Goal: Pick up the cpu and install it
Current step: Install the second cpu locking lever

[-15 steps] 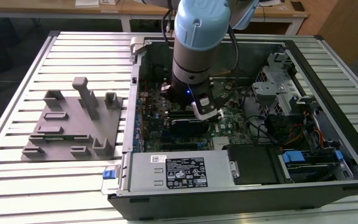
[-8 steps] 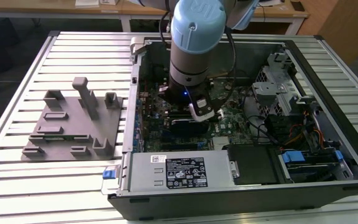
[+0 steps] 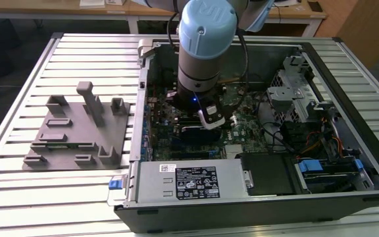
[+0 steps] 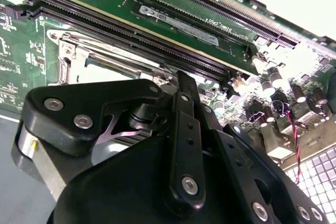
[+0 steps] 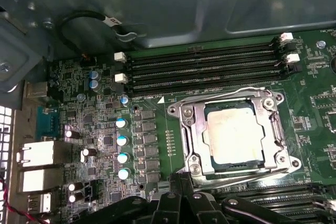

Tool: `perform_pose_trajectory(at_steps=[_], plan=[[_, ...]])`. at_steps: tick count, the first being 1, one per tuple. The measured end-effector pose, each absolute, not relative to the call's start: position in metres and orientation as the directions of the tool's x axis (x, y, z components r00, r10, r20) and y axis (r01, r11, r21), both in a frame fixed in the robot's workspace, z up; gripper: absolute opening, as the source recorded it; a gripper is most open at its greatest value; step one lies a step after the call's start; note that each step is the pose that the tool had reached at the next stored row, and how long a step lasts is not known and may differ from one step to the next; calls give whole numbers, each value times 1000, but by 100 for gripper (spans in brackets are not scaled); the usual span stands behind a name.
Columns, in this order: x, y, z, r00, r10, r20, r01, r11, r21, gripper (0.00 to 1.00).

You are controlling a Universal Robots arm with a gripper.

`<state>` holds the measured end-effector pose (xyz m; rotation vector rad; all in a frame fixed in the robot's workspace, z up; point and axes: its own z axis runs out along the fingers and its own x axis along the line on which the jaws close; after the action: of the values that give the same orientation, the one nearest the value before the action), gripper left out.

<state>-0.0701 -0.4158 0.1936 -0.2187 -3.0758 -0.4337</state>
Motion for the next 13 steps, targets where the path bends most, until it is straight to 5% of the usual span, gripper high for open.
perform_pose_trajectory(at_steps=[13], plan=[[-71, -415, 189, -990, 135, 47, 143, 950, 276, 11]])
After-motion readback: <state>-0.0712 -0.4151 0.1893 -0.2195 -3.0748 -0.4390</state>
